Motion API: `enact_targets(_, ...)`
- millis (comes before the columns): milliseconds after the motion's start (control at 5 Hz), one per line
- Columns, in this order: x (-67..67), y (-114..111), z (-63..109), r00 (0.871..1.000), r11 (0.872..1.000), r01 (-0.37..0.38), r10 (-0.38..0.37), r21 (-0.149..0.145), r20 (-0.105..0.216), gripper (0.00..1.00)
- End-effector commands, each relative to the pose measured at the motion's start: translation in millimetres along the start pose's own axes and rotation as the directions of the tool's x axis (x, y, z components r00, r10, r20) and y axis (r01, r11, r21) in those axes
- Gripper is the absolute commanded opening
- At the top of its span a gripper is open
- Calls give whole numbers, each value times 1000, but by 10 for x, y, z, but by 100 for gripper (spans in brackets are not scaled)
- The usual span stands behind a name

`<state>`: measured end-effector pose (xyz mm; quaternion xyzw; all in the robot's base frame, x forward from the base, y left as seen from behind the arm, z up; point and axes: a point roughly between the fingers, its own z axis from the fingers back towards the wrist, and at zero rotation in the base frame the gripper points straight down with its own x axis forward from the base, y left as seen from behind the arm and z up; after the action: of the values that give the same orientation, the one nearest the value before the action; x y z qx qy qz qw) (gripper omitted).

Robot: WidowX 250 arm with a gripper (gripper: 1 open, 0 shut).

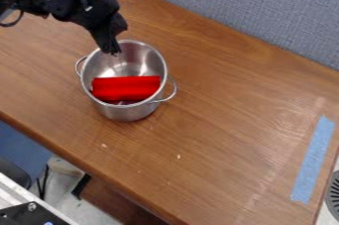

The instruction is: Put the red object in the metal pot

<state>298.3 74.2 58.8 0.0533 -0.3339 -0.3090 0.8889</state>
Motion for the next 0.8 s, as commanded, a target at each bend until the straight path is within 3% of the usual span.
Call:
enact_targets(0, 47, -181, -8, 999, 1000, 29, -29, -2, 35, 100)
enact_targets(200, 85, -408, 53, 998, 998, 48, -47, -48, 29, 100)
enact_targets(400, 337, -361, 235, 991, 985, 120, -112, -120, 66, 100)
enact_targets(600, 588, -337, 383, 975, 957, 210, -188, -202, 122, 100)
